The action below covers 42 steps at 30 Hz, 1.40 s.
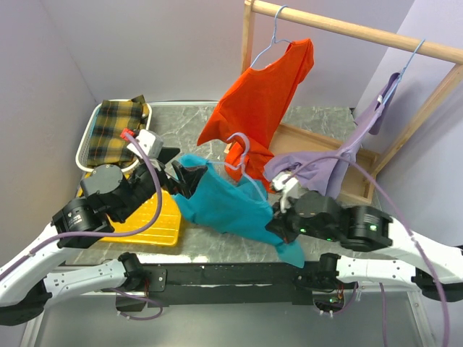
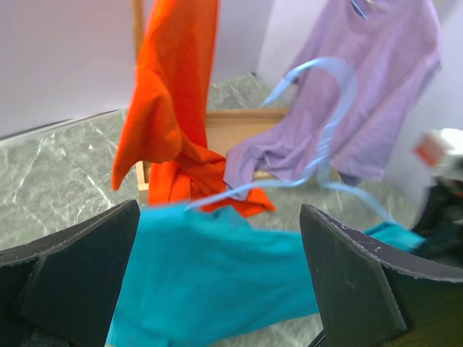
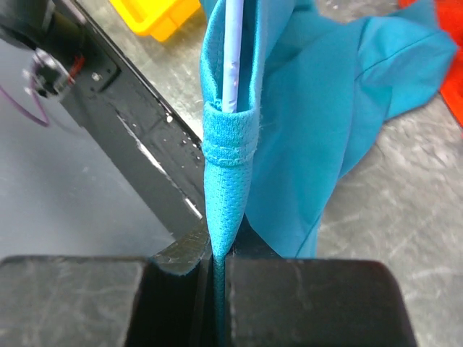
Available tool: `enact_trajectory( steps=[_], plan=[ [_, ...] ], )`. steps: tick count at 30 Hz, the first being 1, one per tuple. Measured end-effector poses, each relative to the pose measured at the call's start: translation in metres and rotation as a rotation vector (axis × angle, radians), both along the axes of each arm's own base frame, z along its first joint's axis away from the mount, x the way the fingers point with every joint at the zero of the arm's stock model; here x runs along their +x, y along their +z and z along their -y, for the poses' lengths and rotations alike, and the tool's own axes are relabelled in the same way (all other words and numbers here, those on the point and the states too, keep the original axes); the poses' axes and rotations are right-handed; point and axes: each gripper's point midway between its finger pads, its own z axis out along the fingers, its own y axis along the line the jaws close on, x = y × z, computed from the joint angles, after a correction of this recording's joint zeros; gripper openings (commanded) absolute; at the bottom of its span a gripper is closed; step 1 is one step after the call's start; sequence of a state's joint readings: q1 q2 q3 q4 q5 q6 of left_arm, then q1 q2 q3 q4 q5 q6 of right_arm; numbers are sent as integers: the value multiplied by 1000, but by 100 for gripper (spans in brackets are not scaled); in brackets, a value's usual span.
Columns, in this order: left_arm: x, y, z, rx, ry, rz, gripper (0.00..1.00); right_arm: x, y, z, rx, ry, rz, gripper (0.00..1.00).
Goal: Place the t-shirt on the hanger
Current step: Place the hanger at the clothesline.
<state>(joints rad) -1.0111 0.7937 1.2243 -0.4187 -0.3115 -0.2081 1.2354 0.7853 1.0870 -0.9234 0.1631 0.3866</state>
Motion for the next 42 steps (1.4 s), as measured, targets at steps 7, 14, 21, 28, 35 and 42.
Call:
enact_trajectory(
  steps=[7, 14, 21, 28, 35, 42],
  plan=[
    [15, -14, -7, -63, 114, -52, 98, -3, 39, 41, 80, -132, -12, 0],
    [25, -25, 9, -82, 132, -97, 98, -8, 58, 75, 70, -214, -41, 0],
    [33, -30, 17, -96, 148, -114, 98, -10, 76, 91, 109, -266, -57, 0],
    [44, -50, 35, -90, 165, -165, 98, -3, 93, 95, 154, -338, -54, 0],
    [45, -72, 38, -69, 170, -204, 98, 28, 84, 87, 73, -522, -27, 0],
    [44, -69, 37, -86, 170, -208, 98, 64, 77, 98, -18, -730, 15, 0]
  ],
)
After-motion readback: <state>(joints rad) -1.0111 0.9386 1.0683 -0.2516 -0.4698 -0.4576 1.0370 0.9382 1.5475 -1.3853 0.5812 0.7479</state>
